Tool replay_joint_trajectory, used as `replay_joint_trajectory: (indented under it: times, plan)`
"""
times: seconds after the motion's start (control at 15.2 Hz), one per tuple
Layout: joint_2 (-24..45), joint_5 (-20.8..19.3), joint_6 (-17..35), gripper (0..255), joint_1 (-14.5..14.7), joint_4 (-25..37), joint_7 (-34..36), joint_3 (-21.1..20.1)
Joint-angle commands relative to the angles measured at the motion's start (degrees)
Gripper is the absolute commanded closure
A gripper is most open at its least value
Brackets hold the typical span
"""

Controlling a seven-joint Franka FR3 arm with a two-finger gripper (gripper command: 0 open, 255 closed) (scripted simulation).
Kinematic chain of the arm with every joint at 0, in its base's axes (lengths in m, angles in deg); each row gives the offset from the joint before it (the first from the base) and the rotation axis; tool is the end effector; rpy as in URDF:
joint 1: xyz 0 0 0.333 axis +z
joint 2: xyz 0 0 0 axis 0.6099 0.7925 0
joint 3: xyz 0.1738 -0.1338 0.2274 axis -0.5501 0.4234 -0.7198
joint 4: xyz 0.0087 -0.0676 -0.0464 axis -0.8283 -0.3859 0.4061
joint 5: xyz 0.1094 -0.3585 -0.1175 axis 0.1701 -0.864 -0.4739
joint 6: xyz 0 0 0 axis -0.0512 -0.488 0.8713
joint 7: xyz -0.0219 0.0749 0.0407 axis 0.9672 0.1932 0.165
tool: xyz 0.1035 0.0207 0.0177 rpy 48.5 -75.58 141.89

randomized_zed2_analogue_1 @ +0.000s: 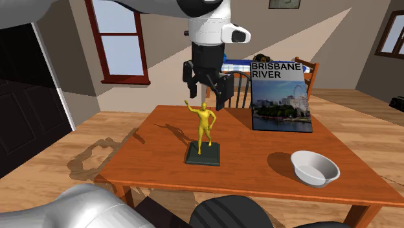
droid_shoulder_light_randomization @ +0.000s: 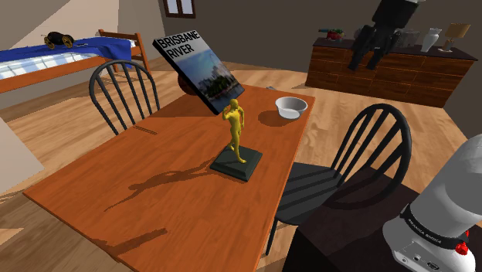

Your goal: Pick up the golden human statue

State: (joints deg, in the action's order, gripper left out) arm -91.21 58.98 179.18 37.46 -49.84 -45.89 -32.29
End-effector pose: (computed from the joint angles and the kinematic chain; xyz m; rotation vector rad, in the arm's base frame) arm 0.3028 -0.0182 0.6249 -2.9962 0.2081 -0.2042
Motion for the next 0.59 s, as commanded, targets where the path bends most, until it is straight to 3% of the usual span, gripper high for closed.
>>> replay_joint_trajectory:
  times: [0.0, 0.53]
  plan:
    - [0.0, 0.0, 0.0, 0, 0.0, 0.0, 0.0, 0.0]
    - [16.4, 1.7, 6.6, 0, 1.4, 7.5, 7.3, -6.5]
